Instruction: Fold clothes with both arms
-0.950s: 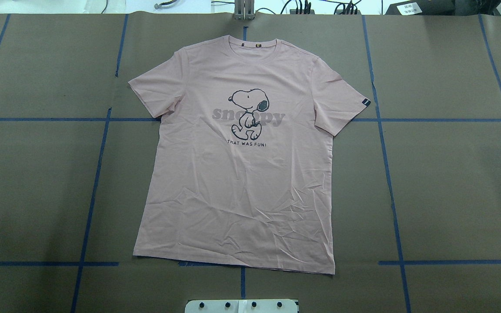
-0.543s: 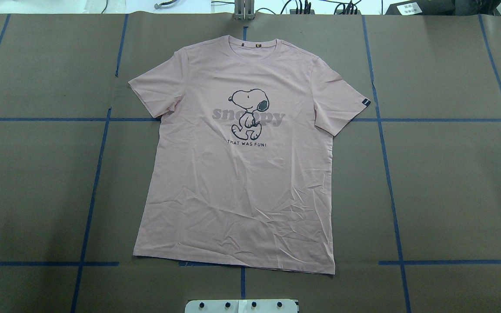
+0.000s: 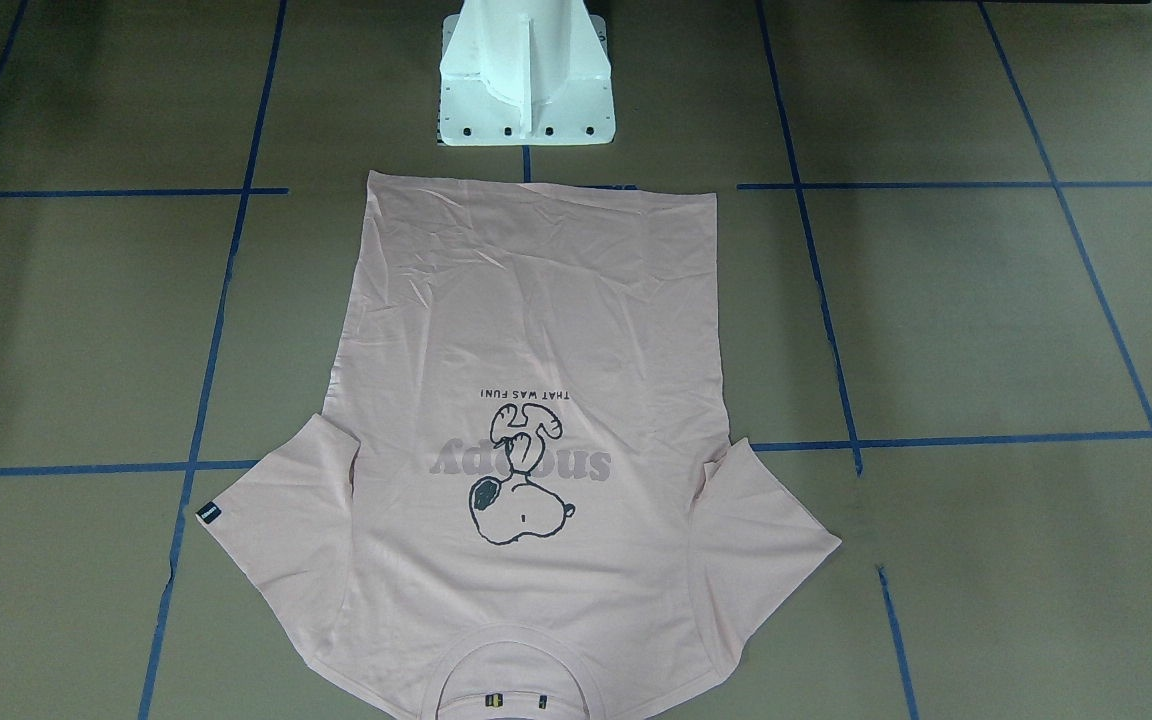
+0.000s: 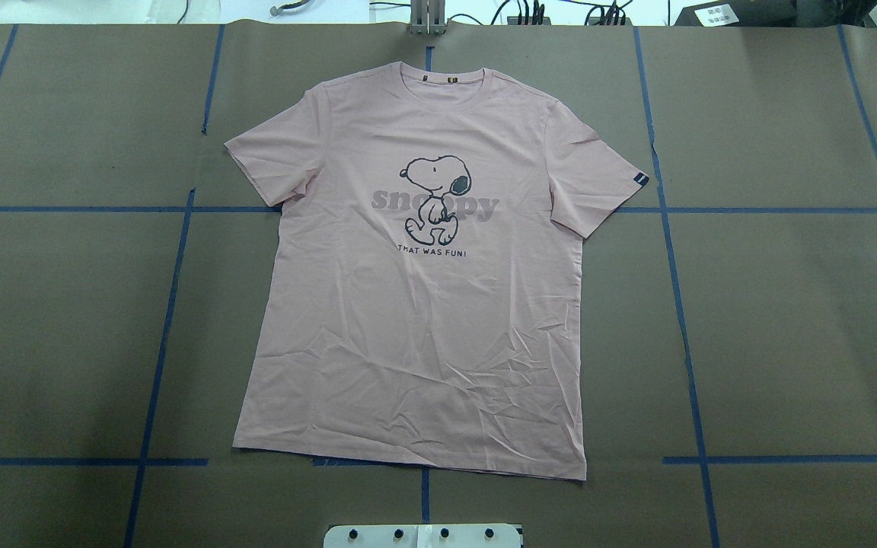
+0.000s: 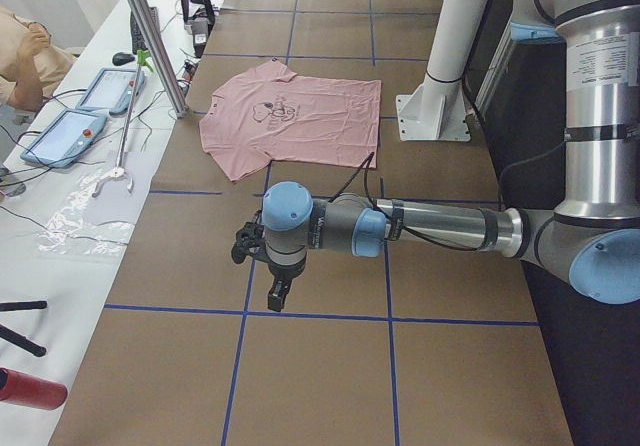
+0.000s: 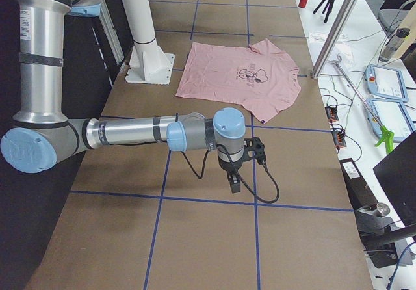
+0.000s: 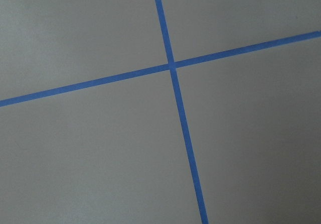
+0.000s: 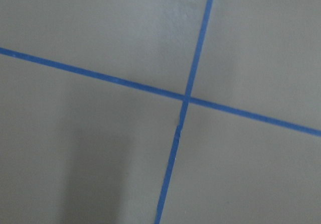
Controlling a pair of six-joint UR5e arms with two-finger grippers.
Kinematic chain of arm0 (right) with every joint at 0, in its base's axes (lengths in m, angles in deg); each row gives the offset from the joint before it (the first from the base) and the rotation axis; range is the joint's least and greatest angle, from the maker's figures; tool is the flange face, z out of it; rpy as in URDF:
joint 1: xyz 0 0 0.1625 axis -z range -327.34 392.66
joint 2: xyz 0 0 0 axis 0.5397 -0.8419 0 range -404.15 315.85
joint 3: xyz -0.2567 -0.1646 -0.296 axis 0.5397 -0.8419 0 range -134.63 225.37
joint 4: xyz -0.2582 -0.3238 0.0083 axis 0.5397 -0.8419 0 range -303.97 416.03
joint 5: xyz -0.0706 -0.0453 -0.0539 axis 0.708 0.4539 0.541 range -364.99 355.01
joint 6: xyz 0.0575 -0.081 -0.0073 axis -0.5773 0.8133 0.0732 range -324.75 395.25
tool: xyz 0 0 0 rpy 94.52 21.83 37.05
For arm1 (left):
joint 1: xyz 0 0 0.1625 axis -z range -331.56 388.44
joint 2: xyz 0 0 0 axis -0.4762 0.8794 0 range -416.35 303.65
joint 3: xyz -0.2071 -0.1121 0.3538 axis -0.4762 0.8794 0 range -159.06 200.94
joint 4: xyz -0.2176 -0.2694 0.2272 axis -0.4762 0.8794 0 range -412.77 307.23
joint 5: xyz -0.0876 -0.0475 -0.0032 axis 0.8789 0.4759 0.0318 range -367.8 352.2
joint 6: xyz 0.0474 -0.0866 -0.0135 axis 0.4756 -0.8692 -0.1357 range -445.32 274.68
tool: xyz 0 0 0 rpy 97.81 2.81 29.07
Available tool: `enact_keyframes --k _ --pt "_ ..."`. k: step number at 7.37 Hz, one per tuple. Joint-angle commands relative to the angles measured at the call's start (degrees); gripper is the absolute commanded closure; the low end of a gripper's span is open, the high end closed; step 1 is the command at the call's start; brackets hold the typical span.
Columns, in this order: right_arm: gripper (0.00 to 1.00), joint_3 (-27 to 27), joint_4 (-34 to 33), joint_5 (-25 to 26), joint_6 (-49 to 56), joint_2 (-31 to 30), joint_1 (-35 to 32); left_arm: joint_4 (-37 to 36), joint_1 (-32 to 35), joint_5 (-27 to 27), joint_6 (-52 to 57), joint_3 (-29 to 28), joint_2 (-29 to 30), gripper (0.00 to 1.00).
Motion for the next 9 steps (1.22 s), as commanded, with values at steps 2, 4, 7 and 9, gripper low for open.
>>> enact_keyframes --k 2,4,7,9 --pt "0.00 -7.02 13.68 -0.31 0.46 3.26 1.34 22.42 -0.09 -2.51 -0.52 -5.73 5.24 0.00" --pt "0.00 -9.61 19.50 -6.26 -0.23 3.70 1.25 31.09 -0.18 -3.06 -1.91 -11.79 12.36 0.00" --pt "0.00 -8.89 21.72 -5.41 -29.05 14.99 8.50 35.76 -0.44 -2.88 -8.42 -13.06 13.62 0.00" --pt "0.00 -8.98 21.72 1.14 -41.74 20.64 17.28 36.74 -2.89 -2.97 -8.60 -12.97 12.92 0.00"
